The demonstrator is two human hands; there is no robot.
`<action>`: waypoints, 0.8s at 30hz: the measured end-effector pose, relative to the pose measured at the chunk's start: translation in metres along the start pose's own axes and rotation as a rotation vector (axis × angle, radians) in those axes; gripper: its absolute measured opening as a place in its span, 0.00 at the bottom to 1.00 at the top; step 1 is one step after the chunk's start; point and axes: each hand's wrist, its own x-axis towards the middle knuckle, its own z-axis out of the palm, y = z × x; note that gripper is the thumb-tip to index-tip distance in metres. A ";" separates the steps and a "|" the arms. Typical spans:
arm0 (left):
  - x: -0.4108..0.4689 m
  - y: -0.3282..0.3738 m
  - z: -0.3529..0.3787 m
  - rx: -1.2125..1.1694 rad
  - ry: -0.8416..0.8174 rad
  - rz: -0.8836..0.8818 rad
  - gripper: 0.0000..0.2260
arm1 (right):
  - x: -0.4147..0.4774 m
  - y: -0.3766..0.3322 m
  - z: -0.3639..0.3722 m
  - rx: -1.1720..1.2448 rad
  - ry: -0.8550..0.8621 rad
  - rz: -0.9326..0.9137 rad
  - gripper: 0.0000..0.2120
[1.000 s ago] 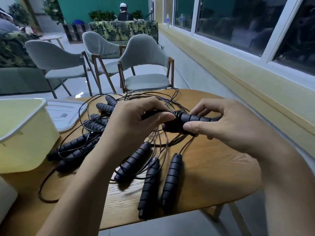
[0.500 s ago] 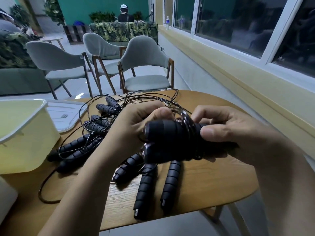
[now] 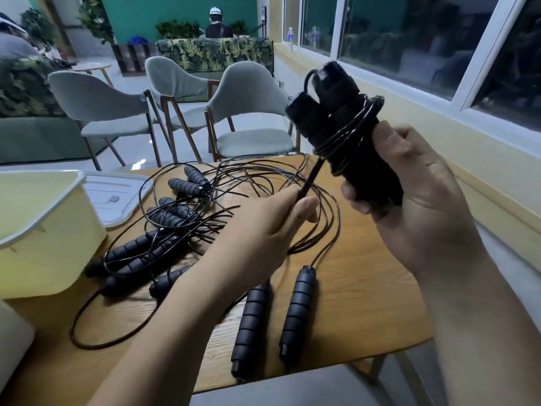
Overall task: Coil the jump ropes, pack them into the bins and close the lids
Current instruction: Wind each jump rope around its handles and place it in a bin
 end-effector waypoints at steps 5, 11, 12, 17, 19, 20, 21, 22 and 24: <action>0.001 -0.004 0.004 0.086 -0.022 0.010 0.15 | 0.004 0.009 -0.006 -0.375 0.222 -0.147 0.11; 0.000 0.003 0.000 0.095 0.037 0.102 0.11 | 0.003 0.013 -0.013 -0.776 0.255 -0.137 0.13; 0.001 0.001 -0.001 0.081 0.057 0.115 0.11 | 0.003 0.013 -0.013 -0.812 0.243 -0.108 0.14; 0.000 -0.003 -0.011 0.015 0.133 0.117 0.10 | -0.001 0.006 -0.010 -0.929 0.107 0.068 0.13; 0.000 -0.005 -0.016 -0.034 0.165 0.105 0.10 | -0.003 0.001 -0.009 -0.968 0.016 0.145 0.14; -0.001 -0.006 -0.019 -0.053 0.185 0.097 0.10 | -0.004 -0.002 -0.009 -0.976 -0.034 0.171 0.15; -0.001 -0.006 -0.021 -0.077 0.200 0.089 0.11 | -0.005 -0.006 -0.008 -0.977 -0.080 0.192 0.15; -0.001 -0.006 -0.024 -0.104 0.213 0.082 0.10 | -0.005 -0.009 -0.007 -0.971 -0.123 0.208 0.15; -0.002 -0.006 -0.027 -0.159 0.216 0.077 0.10 | -0.007 -0.014 -0.005 -0.941 -0.209 0.235 0.14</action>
